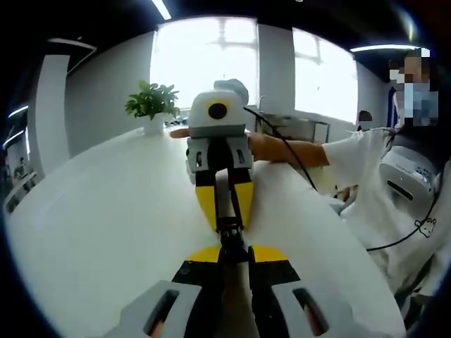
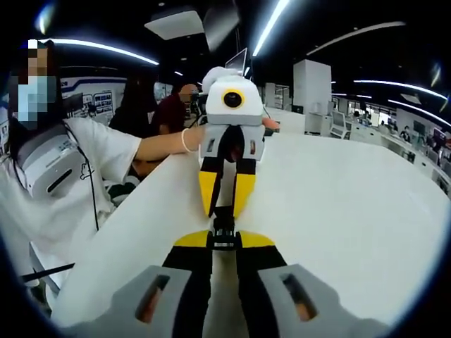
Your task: Snap the two parts of the plastic buckle together until the buckle closes and remains connected.
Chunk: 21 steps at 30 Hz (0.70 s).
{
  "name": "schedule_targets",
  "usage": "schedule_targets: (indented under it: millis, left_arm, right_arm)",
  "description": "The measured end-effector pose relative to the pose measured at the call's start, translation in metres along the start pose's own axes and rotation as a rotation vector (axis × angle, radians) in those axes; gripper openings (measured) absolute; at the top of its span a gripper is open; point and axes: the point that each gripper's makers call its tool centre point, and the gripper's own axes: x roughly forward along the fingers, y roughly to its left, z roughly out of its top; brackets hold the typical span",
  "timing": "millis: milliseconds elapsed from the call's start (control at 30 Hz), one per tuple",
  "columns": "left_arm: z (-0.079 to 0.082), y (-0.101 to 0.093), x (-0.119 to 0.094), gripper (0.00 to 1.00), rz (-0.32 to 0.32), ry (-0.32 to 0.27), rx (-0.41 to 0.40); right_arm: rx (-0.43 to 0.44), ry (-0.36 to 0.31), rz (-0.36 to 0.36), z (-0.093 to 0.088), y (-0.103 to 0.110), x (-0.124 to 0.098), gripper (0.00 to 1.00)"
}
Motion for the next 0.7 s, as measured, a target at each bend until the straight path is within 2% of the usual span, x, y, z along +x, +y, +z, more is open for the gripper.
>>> schedule_targets:
  millis: [333,700]
  left_arm:
    - [-0.005,-0.005,0.004,0.12,-0.024,0.018,-0.004]
    - [-0.003,-0.011,0.006,0.12,-0.054,0.014,0.002]
  right_arm:
    - [0.008,0.023,0.028,-0.005,0.004,0.003,0.13]
    - [0.008,0.018,0.066,-0.004,0.011,0.008,0.12]
